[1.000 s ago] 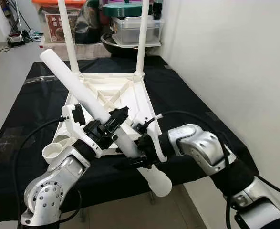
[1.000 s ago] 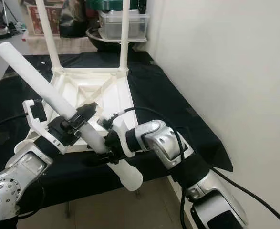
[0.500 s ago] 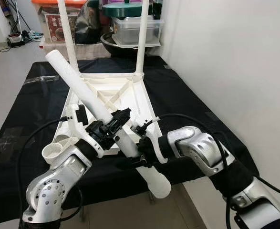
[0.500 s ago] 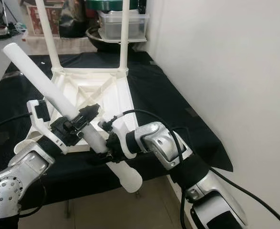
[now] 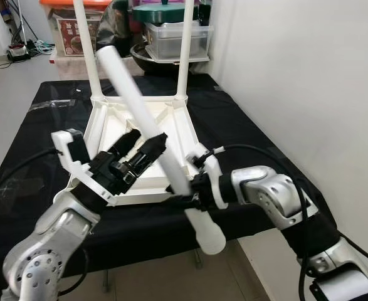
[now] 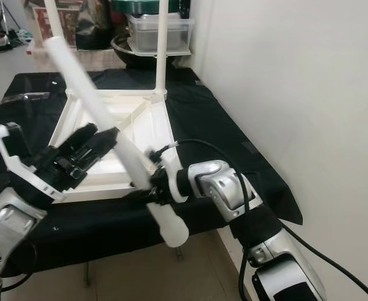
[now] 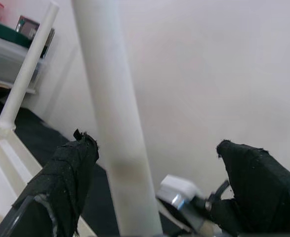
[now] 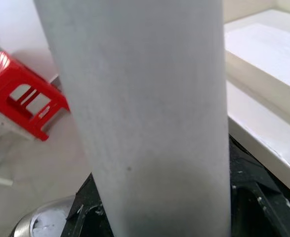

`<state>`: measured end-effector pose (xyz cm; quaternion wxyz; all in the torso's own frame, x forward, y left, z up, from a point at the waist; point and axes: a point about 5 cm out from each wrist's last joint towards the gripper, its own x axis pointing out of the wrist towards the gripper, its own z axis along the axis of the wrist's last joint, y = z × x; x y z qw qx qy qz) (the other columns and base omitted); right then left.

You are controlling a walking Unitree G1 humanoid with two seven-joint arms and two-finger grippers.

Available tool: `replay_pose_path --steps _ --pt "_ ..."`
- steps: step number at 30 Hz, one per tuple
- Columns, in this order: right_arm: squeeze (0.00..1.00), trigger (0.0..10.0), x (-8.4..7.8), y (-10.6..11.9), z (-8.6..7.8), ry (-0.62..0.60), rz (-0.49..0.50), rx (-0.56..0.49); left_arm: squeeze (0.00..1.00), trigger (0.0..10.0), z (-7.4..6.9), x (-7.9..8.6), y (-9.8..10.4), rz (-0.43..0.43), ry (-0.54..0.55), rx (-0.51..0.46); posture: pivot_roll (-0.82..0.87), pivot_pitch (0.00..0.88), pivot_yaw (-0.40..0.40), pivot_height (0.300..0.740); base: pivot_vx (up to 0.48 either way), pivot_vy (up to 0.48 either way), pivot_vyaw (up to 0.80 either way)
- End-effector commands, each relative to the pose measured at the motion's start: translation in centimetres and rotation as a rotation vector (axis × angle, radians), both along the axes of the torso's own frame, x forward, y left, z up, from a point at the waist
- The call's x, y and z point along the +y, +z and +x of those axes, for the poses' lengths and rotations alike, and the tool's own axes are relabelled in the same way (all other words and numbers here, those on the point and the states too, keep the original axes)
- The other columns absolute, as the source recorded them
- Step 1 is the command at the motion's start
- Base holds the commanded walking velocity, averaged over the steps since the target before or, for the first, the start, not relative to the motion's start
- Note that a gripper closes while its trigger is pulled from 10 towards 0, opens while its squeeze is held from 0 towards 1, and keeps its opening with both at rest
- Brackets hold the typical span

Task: Building children table

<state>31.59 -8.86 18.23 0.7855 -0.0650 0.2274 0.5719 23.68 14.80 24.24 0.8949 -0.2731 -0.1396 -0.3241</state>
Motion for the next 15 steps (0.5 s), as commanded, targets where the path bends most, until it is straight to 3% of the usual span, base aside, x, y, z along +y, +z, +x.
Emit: replay_pose_path --steps 1,6,7,8,9,11,13,14,15 --pt "0.00 0.0 -0.8 1.1 0.9 -0.059 0.018 -0.053 1.00 10.0 -0.5 -0.1 0.2 0.027 -0.003 -0.022 0.07 0.000 -0.094 0.740 0.000 0.000 0.00" --pt "0.00 0.0 -2.6 2.1 2.7 -0.194 0.043 -0.098 1.00 10.0 -1.7 -0.9 -0.1 0.063 -0.064 -0.016 0.07 0.000 -0.093 0.740 0.000 0.000 0.00" --pt "0.00 0.0 -3.3 2.7 3.3 -0.251 0.065 -0.108 0.18 10.0 -1.8 -1.0 -0.7 0.089 -0.061 0.012 0.07 0.000 -0.093 0.740 0.000 0.000 0.00" --pt "0.00 0.0 -3.3 2.7 3.3 -0.251 0.065 -0.108 0.18 10.0 -1.8 -1.0 -0.7 0.089 -0.061 0.012 0.07 0.000 -0.093 0.740 0.000 0.000 0.00" --pt "0.00 0.0 -3.7 3.2 3.8 -0.295 0.090 -0.111 0.00 10.0 -1.8 -0.9 -1.1 0.097 -0.049 0.033 0.07 0.000 -0.093 0.740 0.000 0.000 0.00" --pt "0.00 0.0 -4.1 3.9 4.2 -0.332 0.129 -0.109 0.00 10.0 -1.8 -0.5 -1.5 0.096 -0.026 0.064 0.06 0.000 -0.088 0.740 0.000 0.000 0.00" --pt "0.00 0.0 -5.3 6.9 5.5 -0.447 0.262 -0.136 0.00 10.0 -1.7 0.9 -1.9 0.077 0.058 0.101 0.06 0.000 -0.088 0.740 0.000 0.000 0.00" --pt "0.00 0.0 -5.3 6.9 5.5 -0.447 0.262 -0.136 0.00 10.0 -1.7 0.9 -1.9 0.077 0.058 0.101 0.06 0.000 -0.088 0.740 0.000 0.000 0.00" --pt "0.00 0.0 -6.0 8.5 6.4 -0.529 0.346 -0.163 0.00 10.0 -1.8 1.5 -2.2 0.088 0.088 0.114 0.06 0.000 -0.088 0.740 0.000 0.000 0.00"
